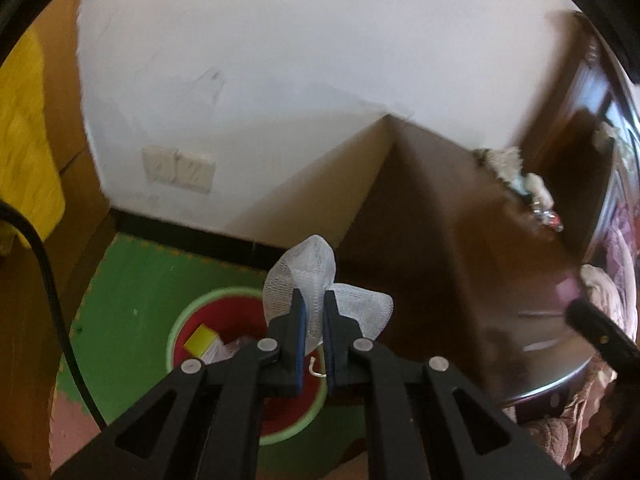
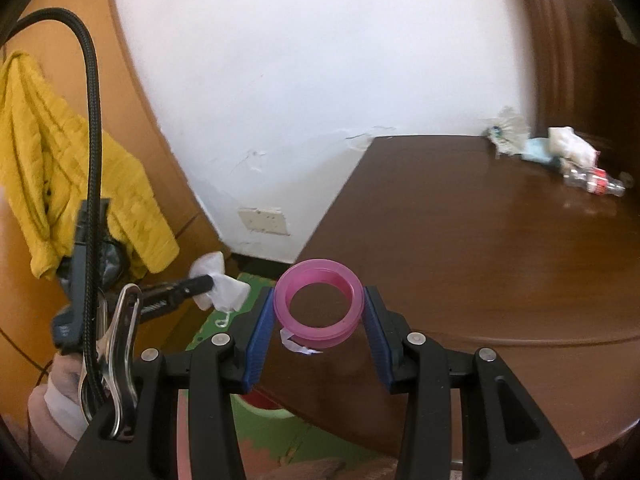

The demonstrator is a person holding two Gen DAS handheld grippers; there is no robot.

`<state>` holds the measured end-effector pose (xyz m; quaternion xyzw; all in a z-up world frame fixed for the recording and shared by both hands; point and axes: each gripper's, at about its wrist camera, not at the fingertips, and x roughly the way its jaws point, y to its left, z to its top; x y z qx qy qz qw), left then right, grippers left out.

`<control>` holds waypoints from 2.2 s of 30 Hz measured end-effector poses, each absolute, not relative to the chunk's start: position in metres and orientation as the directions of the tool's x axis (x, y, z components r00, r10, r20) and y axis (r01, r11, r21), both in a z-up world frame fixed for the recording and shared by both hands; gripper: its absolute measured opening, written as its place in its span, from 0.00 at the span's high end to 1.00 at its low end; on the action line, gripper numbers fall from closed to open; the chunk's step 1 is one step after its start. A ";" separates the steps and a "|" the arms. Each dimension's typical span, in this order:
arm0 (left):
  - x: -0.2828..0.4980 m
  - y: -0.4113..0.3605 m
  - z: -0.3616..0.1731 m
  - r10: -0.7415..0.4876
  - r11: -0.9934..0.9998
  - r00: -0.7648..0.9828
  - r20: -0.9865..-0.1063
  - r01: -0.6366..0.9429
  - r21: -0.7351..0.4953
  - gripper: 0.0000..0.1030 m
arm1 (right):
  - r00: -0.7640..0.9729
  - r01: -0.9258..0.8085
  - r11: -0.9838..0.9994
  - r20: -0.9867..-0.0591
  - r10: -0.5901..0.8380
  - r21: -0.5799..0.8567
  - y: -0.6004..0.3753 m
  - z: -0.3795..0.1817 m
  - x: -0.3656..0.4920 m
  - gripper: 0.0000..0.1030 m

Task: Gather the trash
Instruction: 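Carry the white mesh bag and pink tape roll over the red bin with both tools, then open the left gripper to drop the white mesh bag into the bin, then open the right gripper to drop the pink tape roll into the bin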

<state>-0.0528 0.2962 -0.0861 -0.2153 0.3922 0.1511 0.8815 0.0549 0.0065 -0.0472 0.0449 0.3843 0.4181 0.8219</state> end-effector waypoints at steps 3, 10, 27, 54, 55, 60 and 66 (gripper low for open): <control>-0.058 0.307 -0.105 0.112 0.843 0.614 -0.781 -0.475 -0.252 0.93 | 0.334 -0.676 0.626 -0.596 0.731 0.389 0.019 -0.049 0.052 0.57; -0.063 0.326 -0.158 0.099 0.797 0.523 -0.847 -0.551 -0.247 0.93 | 0.289 -0.720 0.585 -0.605 0.742 0.373 0.044 -0.053 0.039 0.57; -0.077 0.337 -0.264 0.023 0.739 0.339 -0.940 -0.640 -0.212 0.93 | 0.250 -0.770 0.535 -0.608 0.754 0.347 0.074 -0.054 0.023 0.57; -0.083 0.346 -0.259 0.026 0.721 0.348 -0.937 -0.656 -0.223 0.82 | 0.152 -0.844 0.434 -0.635 0.757 0.316 0.138 -0.059 0.000 0.57; -0.085 0.347 -0.257 0.031 0.719 0.350 -0.936 -0.659 -0.223 0.82 | 0.144 -0.846 0.431 -0.643 0.752 0.315 0.143 -0.063 -0.001 0.57; -0.090 0.351 -0.251 0.044 0.712 0.356 -0.933 -0.667 -0.221 0.82 | 0.118 -0.858 0.414 -0.667 0.735 0.305 0.161 -0.075 -0.004 0.57; -0.093 0.354 -0.246 0.051 0.707 0.362 -0.931 -0.671 -0.222 0.82 | 0.119 -0.864 0.416 -0.686 0.718 0.284 0.174 -0.083 -0.004 0.57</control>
